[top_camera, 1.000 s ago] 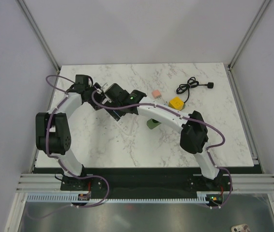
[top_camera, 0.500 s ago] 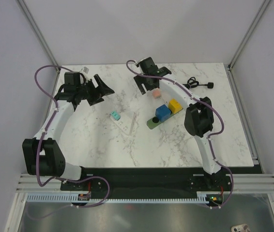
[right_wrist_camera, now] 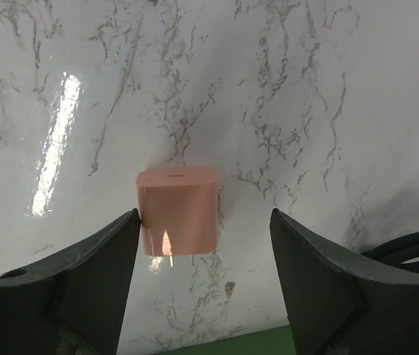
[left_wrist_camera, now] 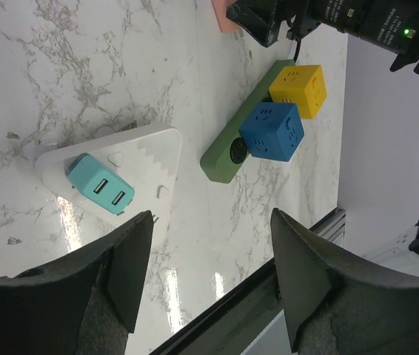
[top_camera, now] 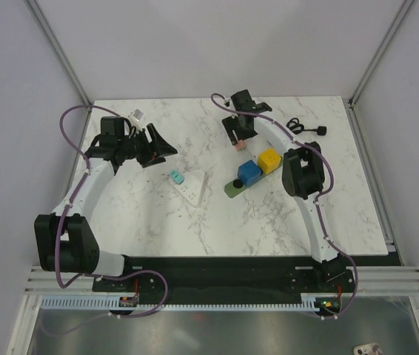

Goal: Insert the plug

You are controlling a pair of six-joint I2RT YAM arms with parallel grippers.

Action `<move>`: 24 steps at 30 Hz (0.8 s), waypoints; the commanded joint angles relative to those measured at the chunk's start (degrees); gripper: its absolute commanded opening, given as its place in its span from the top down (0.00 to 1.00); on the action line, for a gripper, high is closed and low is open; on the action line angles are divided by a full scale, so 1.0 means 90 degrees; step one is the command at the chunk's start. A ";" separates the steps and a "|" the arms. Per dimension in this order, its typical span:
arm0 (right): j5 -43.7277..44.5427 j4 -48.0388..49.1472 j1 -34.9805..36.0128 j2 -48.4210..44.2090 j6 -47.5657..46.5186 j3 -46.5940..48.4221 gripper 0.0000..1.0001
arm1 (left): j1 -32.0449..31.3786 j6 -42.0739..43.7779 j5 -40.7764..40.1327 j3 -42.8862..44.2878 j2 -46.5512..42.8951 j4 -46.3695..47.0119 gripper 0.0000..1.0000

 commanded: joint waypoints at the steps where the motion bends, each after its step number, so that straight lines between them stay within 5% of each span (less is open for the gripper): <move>1: -0.0531 0.0077 -0.0065 0.0152 -0.0013 0.0258 0.23 | -0.0023 0.0201 0.0249 0.0022 -0.0244 0.0167 0.29; 7: -0.0737 0.0126 -0.0065 0.0299 0.0153 0.0228 0.33 | -0.0013 0.0240 0.0162 -0.0017 -0.0283 0.0197 0.34; 10: -0.0826 0.0135 -0.0065 0.0231 0.0328 0.0267 0.57 | -0.0013 0.0298 0.0006 -0.0018 -0.0410 0.0197 0.42; 11: -0.0806 0.0135 -0.0065 0.0105 0.0522 0.0277 0.72 | -0.0013 0.0318 -0.0111 -0.0018 -0.0449 0.0187 0.44; 15: -0.1321 0.0281 -0.0065 -0.0528 0.1284 0.0278 0.87 | -0.0110 0.0454 -0.0463 0.0021 -0.0800 0.0197 0.45; 18: -0.2239 0.1070 0.0022 -0.1551 0.2338 -0.0501 0.95 | -0.0674 0.0629 -0.0931 0.0070 -0.1181 0.0197 0.43; 24: -0.3040 0.4154 0.0569 -0.4258 0.4677 -0.3771 0.99 | -0.1574 0.0825 -0.1820 -0.0076 -0.2155 0.0216 0.38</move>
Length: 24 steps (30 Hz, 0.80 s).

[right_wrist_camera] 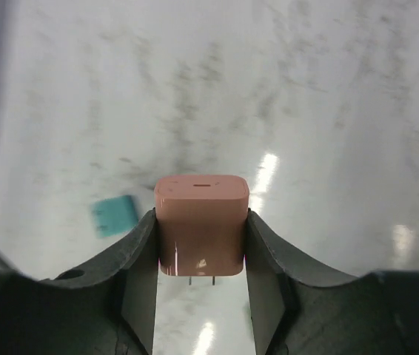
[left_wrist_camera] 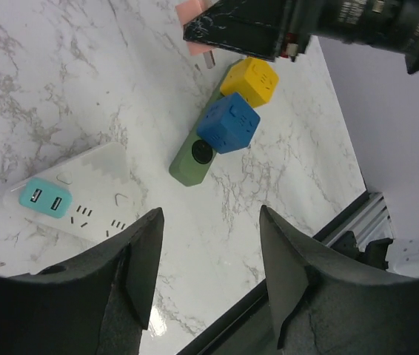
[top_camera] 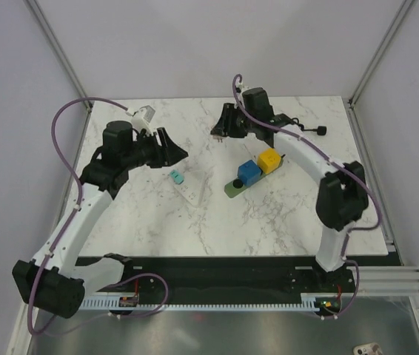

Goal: Insert the plug

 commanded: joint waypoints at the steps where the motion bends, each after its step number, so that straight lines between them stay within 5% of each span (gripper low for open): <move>1: -0.0931 0.3078 0.0433 -0.1802 0.2232 -0.1717 0.99 | -0.0356 0.0422 -0.0735 -0.0098 -0.0730 0.0221 0.38; 9: -0.0932 0.6336 0.1312 -0.3270 0.4880 -0.4389 1.00 | -0.0922 0.0500 -0.1360 -0.0752 -0.1922 0.0748 0.29; 24: 0.0475 0.7941 0.2211 -0.3524 0.6230 -0.5154 1.00 | -0.1519 0.0354 -0.2043 -0.1641 -0.2313 0.1676 0.23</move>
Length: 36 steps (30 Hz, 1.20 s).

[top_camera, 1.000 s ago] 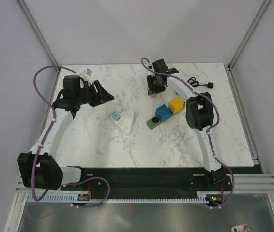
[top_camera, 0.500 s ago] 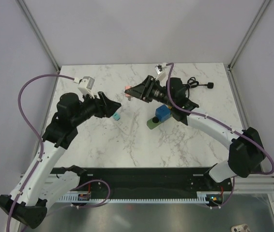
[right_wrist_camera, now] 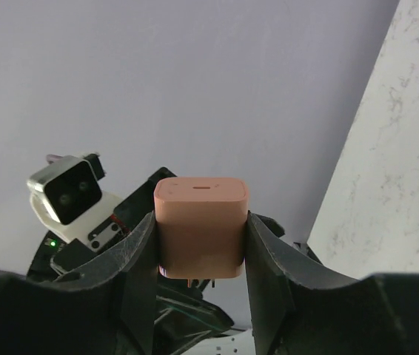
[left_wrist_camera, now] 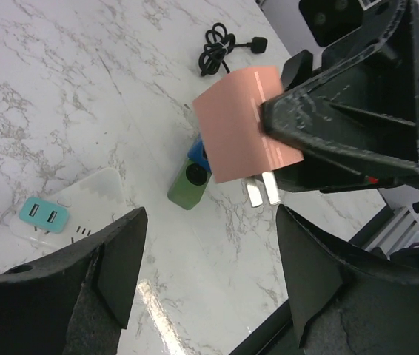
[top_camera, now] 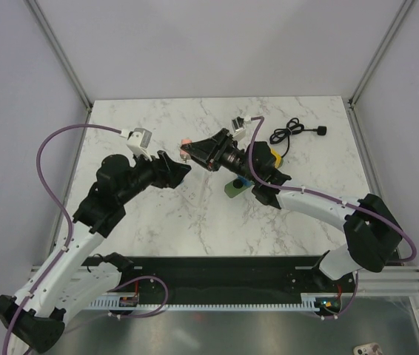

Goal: Insert the plug

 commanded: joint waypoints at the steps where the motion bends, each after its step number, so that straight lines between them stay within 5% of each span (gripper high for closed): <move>1: 0.0309 0.0812 0.0077 -0.0170 0.0409 -0.0044 1.00 | -0.0054 0.0138 -0.0432 -0.0135 -0.0055 0.0581 0.23; 14: 0.0719 0.1193 0.0536 -0.0053 0.0742 -0.0347 1.00 | -0.0132 -0.0067 -0.0549 -0.0370 -0.0230 0.1382 0.32; 33: 0.1090 0.1397 0.0712 0.0250 0.1044 -0.0434 1.00 | -0.0259 0.0011 -0.0588 -0.0429 -0.0279 0.1743 0.25; 36: 0.1100 0.1446 0.0712 0.0250 0.1074 -0.0464 1.00 | -0.0269 0.0040 -0.0657 -0.0438 -0.0260 0.1734 0.30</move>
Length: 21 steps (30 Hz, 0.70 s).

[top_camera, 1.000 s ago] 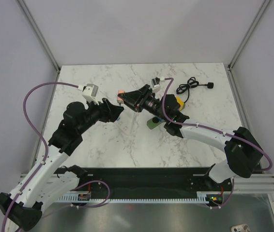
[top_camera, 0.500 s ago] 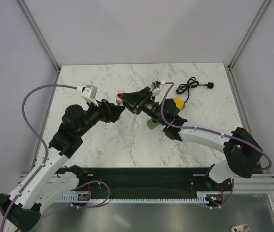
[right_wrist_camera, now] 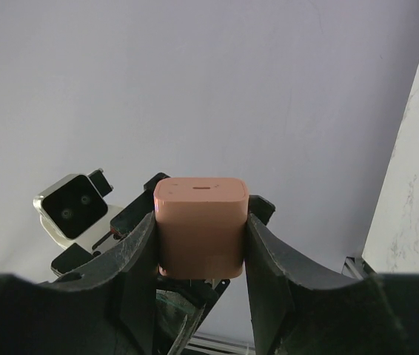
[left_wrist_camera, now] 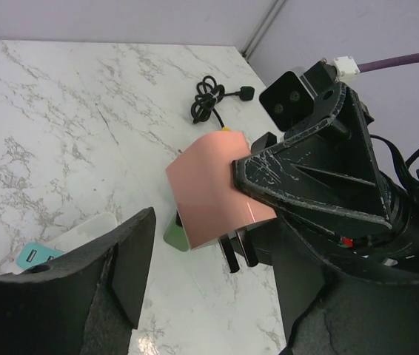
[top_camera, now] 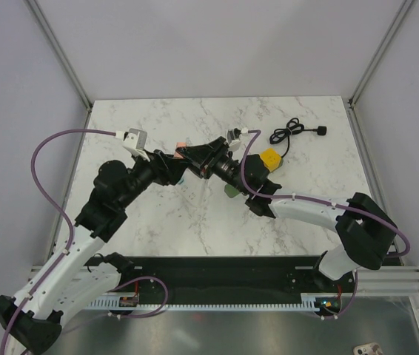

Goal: Insert the plug

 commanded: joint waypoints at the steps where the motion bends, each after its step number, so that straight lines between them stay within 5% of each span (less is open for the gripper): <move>1: 0.0022 0.0344 0.0056 0.0021 0.0080 -0.0112 1.00 | -0.0041 0.0055 -0.0173 -0.0011 -0.0041 0.0541 0.32; 8: -0.0046 0.0422 0.0153 0.0050 0.0061 -0.0102 0.98 | -0.0051 0.0036 -0.0213 0.0018 0.0086 0.0541 0.56; 11: -0.0056 0.0616 0.0280 0.0109 0.0158 -0.0229 0.86 | -0.0060 -0.0023 -0.0164 0.0067 0.0135 0.0541 0.75; 17: -0.0144 0.1193 0.0320 0.0285 0.0305 -0.0531 0.69 | -0.0070 -0.0150 -0.0144 0.0028 0.0008 0.0493 0.97; 21: -0.0153 0.1232 0.0320 0.0295 0.0227 -0.0639 0.66 | -0.0061 -0.0160 -0.0222 -0.0001 -0.0100 0.0414 0.98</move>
